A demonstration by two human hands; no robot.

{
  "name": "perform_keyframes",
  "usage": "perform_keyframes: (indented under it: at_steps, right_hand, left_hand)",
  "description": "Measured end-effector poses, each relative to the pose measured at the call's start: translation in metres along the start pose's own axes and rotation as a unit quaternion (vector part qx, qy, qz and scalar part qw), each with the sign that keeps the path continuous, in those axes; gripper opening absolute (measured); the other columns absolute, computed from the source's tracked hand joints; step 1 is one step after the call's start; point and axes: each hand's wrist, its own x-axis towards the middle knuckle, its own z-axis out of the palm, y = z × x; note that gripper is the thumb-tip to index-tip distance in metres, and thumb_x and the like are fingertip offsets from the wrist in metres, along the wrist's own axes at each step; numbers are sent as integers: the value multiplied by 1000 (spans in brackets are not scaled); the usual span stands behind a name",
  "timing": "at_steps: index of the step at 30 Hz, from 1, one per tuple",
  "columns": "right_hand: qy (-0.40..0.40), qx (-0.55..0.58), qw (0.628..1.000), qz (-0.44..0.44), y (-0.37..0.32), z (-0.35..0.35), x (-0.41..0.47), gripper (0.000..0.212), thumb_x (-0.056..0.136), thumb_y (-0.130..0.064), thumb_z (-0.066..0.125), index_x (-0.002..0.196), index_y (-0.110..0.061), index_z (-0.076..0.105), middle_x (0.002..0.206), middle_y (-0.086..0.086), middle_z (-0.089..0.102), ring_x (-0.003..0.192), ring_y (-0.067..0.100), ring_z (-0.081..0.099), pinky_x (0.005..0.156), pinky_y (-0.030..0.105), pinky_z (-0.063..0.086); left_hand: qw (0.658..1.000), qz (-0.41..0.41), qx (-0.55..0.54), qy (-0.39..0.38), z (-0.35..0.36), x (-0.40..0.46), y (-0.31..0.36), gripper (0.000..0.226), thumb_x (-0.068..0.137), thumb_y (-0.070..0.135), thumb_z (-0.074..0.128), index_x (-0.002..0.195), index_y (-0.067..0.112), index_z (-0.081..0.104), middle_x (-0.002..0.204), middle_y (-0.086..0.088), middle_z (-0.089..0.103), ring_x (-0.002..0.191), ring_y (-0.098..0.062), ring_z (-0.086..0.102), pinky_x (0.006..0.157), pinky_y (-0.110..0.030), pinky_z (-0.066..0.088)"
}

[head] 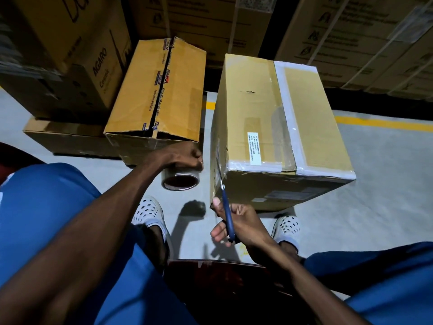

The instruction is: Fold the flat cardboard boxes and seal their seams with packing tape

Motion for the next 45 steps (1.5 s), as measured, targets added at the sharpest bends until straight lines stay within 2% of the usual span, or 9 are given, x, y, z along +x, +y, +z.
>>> perform_keyframes:
  at_steps: [5,10,17,21,26,34,37,40,45]
  right_hand:
    - [44,-126,983,-130,-17,-23,-9,28,74,-34,86,90,-17,69,71,2,75,55,11,67,52,28,53]
    - [249,-289,850,-363,-31,-68,48,20,83,-14,80,94,-23,65,71,-5,68,63,13,64,53,32,53]
    - [198,-360,768,-492,-18,-75,92,23,78,-12,65,100,-10,73,97,2,72,84,29,66,74,49,59]
    - [233,-445,654,-565,-9,-79,97,37,80,-9,63,115,-6,73,106,10,76,89,27,72,103,53,50]
    - [195,-557,496,-638,-3,-88,104,44,81,-7,80,123,-2,69,113,16,74,107,24,72,94,67,49]
    - [150,-712,354,-588,-15,-80,102,29,93,-17,68,116,-8,53,119,19,70,120,29,65,100,71,42]
    - [109,-745,351,-557,-24,-75,99,21,96,-17,49,115,-8,54,121,25,67,120,31,64,107,71,33]
    - [41,-728,391,-562,-38,-77,87,30,91,-20,65,117,-10,56,125,21,67,116,29,67,105,64,42]
    - [181,-557,637,-501,-60,-134,55,59,68,-18,83,124,-25,64,110,-1,74,94,26,72,67,35,58]
  left_hand:
    - [998,-34,38,26,-5,-9,-13,8,92,19,62,94,17,70,92,-4,66,79,-19,58,64,-27,40]
    - [995,-50,59,57,-16,-15,-17,10,90,23,61,93,22,71,100,-6,68,90,-27,63,67,-30,43]
    - [993,-24,63,96,-33,-17,-14,9,88,23,62,84,24,70,96,-7,71,92,-29,64,85,-45,53]
    - [992,-18,63,105,-41,-21,-17,10,88,26,62,85,23,70,95,-7,70,88,-28,64,79,-42,53]
    - [990,-10,75,117,-45,-23,-22,12,88,26,62,79,24,69,91,-4,70,87,-27,64,73,-40,51]
    - [989,-7,86,122,-45,-20,-16,11,91,26,61,81,27,68,94,-5,68,87,-26,61,64,-30,40]
    - [986,-1,84,146,-44,-15,-7,13,90,33,62,77,33,63,102,-4,67,93,-27,60,70,-33,42]
    - [976,16,74,206,-44,-10,8,9,90,36,63,84,32,67,104,-4,67,90,-26,60,71,-35,46]
    - [938,44,-65,337,-51,9,34,21,92,46,64,94,26,67,99,2,65,83,-27,61,71,-34,48]
